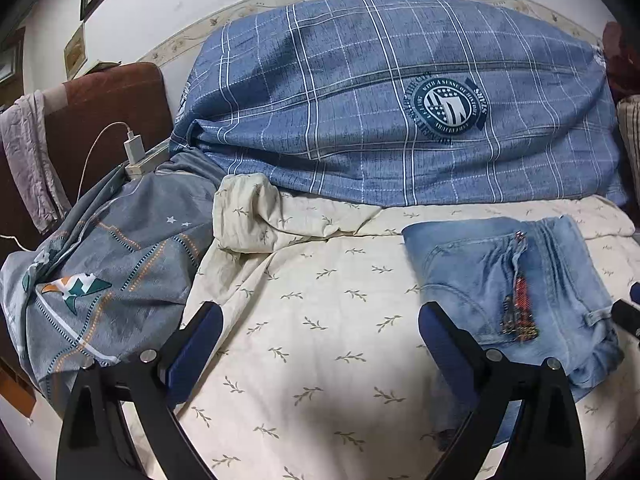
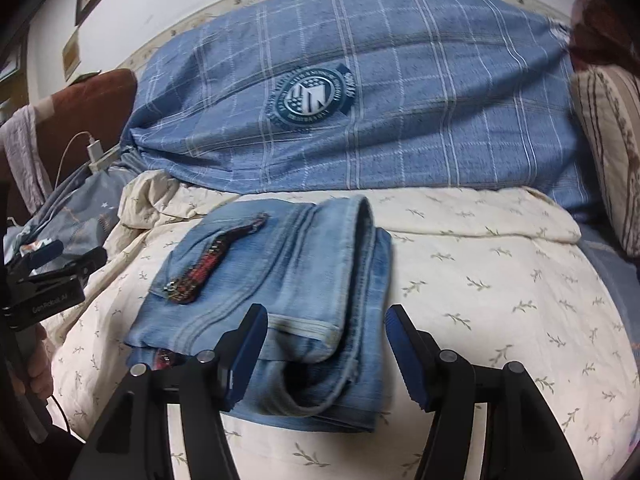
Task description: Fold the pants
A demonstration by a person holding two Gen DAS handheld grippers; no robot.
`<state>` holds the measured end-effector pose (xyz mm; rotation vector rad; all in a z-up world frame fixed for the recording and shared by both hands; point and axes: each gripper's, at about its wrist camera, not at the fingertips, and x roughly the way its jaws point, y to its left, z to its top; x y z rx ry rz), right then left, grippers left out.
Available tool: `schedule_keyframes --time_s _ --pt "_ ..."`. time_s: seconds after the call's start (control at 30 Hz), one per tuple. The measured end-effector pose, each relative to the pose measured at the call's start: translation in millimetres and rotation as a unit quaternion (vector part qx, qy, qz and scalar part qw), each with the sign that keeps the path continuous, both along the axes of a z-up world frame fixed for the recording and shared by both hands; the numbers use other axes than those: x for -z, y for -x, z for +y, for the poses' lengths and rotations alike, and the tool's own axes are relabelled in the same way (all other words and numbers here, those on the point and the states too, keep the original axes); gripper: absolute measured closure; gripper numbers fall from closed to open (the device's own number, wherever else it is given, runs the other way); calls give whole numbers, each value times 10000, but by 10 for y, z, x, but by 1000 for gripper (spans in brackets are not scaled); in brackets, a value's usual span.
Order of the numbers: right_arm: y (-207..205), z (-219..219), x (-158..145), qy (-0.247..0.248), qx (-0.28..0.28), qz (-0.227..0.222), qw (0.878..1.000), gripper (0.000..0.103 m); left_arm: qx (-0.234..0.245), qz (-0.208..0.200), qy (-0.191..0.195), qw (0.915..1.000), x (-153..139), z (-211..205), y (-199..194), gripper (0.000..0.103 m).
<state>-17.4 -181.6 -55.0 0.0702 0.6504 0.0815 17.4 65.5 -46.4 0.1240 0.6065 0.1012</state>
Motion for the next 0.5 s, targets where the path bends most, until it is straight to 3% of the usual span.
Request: schedule_keyframes --time_s 0.5 --pt "208 50 -101 166 105 -336 9992 38 -311 -282 -73 9991 -197 -267 207 1"
